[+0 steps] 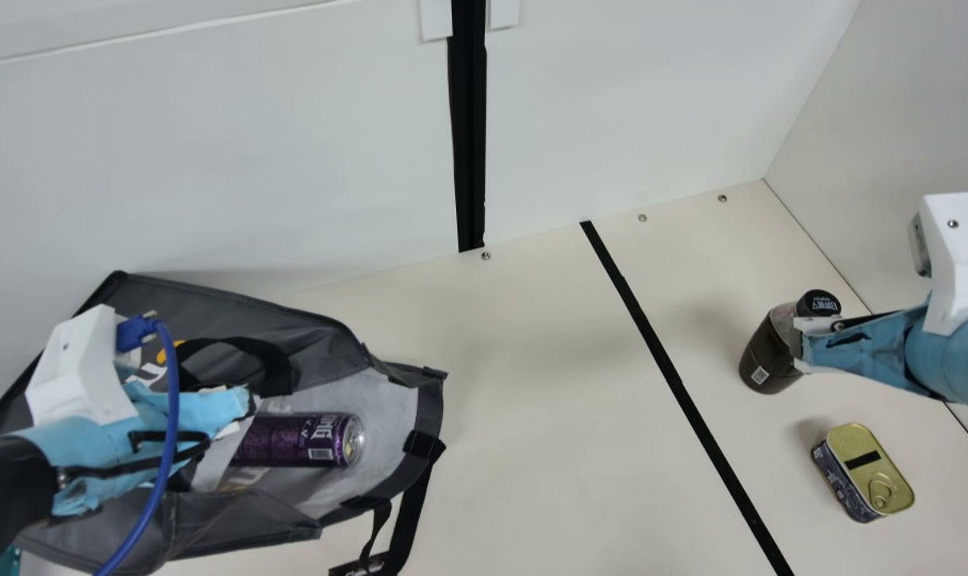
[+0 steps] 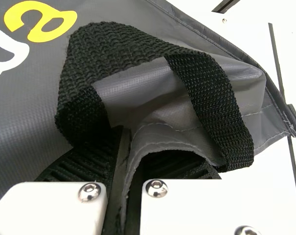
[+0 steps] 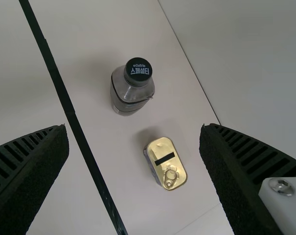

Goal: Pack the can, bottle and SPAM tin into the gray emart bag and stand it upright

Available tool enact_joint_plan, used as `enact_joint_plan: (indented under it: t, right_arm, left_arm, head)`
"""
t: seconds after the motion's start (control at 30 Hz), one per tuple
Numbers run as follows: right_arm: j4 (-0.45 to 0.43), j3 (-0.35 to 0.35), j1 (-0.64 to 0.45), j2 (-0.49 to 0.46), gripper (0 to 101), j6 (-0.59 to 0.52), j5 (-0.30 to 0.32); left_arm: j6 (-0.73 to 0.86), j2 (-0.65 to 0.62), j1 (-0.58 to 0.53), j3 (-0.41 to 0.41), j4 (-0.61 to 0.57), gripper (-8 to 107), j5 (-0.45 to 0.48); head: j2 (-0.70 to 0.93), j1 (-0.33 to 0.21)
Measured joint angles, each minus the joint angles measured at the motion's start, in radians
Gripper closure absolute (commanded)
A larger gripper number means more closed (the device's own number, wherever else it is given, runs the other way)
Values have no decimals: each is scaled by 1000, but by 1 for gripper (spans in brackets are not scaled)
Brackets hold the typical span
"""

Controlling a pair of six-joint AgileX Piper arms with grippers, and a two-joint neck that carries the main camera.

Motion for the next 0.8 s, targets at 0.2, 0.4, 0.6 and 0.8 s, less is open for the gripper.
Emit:
enact_joint_plan:
  t: [0.2,0.4,0.6,0.8]
  right_arm:
    - [18,-28,-22,37,6,-19,-2]
    - [39,-55,-43,81,6,-44,-1]
    - [64,-79,-66,126,6,-66,-1]
    - [86,-99,-89,167,6,-93,0]
  left_arm:
    - [0,0,0,0,0,107,0]
    - [0,0,0,0,0,107,0]
    - [0,0,0,0,0,107,0]
    - [0,0,0,0,0,107,0]
  head:
    - [-2,0]
    - [0,0]
    - [-2,0]
    - [-2,0]
